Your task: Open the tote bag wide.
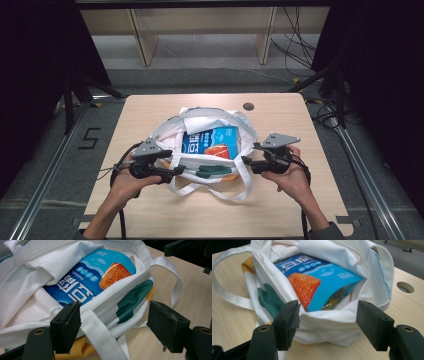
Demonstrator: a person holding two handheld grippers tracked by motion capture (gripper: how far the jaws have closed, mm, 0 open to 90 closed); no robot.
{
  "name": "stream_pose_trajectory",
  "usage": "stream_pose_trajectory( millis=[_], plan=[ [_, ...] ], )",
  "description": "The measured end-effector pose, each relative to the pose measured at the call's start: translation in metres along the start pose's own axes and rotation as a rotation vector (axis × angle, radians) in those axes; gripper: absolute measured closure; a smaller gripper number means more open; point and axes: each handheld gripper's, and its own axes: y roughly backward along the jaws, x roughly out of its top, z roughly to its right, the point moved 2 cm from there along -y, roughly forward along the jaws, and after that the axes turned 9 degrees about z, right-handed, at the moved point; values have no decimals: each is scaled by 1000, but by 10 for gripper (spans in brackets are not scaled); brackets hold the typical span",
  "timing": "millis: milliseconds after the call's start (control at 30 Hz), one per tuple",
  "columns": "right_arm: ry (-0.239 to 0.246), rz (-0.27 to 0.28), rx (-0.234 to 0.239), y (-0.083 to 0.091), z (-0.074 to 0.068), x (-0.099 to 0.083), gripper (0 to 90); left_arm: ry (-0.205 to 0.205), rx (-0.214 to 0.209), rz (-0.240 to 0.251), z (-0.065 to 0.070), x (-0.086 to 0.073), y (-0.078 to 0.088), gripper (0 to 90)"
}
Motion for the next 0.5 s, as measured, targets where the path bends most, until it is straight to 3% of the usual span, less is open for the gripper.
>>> stream_pose_trajectory(
  millis=[133, 167, 333, 433, 467, 500],
  plan=[
    [-25, -6, 0, 3, -6, -4, 360, 0, -9, 11, 2, -2, 1, 260],
    [-1, -2, 2, 4, -4, -5, 360, -1, -6, 3, 3, -2, 2, 259],
    [-7, 5, 7, 7, -7, -8, 358, -5, 1, 5, 8, -6, 2, 254],
    [13, 22, 4, 10, -7, -10, 357, -25, -4, 11, 11, -8, 3, 254],
    [3, 21, 22, 10, -9, -11, 356, -42, -9, 11, 11, -8, 3, 254],
    [8, 24, 13, 11, -9, -11, 356, -35, -6, 12, 13, -8, 4, 254]
  ],
)
